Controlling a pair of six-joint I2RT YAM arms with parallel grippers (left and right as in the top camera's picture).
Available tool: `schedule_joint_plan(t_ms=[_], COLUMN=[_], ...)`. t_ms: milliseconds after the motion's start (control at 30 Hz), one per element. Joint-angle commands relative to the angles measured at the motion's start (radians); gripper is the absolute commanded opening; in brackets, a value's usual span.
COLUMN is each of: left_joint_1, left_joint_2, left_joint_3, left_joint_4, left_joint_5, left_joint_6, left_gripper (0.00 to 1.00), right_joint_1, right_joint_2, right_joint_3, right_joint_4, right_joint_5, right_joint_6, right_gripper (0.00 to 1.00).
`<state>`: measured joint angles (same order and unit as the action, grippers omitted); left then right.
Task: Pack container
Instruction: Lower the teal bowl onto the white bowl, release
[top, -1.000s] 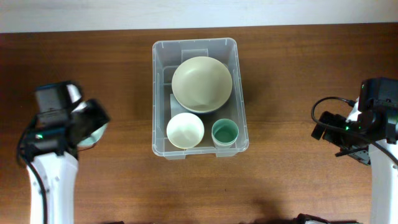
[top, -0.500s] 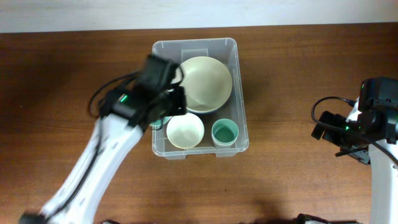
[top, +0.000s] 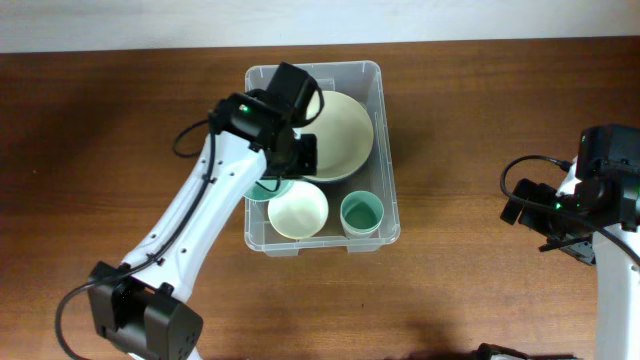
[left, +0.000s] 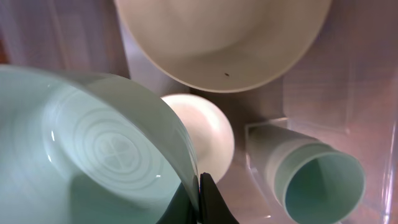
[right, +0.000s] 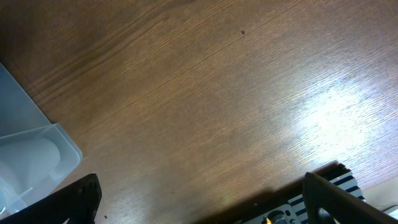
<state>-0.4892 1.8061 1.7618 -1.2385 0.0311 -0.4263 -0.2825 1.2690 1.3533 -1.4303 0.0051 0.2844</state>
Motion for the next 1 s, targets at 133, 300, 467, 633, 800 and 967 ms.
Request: schedule_joint_plan(t_ms=[133,300,467,633,800,967], left_joint_1=[-0.074,-0.098,-0.107,-0.107,-0.107,-0.106], left_joint_2=[0.039,0.089,0.125,0.155,0.159,0.159], left_joint_3=[0.014,0.01,0.007,0.007,0.007,0.007], left_joint_4=[0.002,-0.021,-0.031,-0.034,-0.042,-0.043], left_joint_5=[0.022,0.024,0.026,0.026,0.026,0.025], left_joint_6=[0.017,0.016,0.016,0.016,0.016,0.016], left_gripper=[0.01,0.0,0.0,0.11,0.49,0.51], right_joint_1=[0.001,0.001,0.001,0.001,0.001,0.001], right_joint_2=[0.001,0.001,0.001,0.001,0.001,0.001], right_joint_3=[-0.002,-0.002,-0.002,-0.002,-0.002,-0.002], right_joint_4=[0.003,0.003,0.003,0.003,0.003,0.003], right_joint_5=[-0.002,-0.002,-0.002,-0.002,-0.002,-0.002], right_joint_6=[0.0,0.0,0.0,0.0,0.0,0.0], right_gripper=[0.99,0.99,0.99,0.99,0.99,0.99])
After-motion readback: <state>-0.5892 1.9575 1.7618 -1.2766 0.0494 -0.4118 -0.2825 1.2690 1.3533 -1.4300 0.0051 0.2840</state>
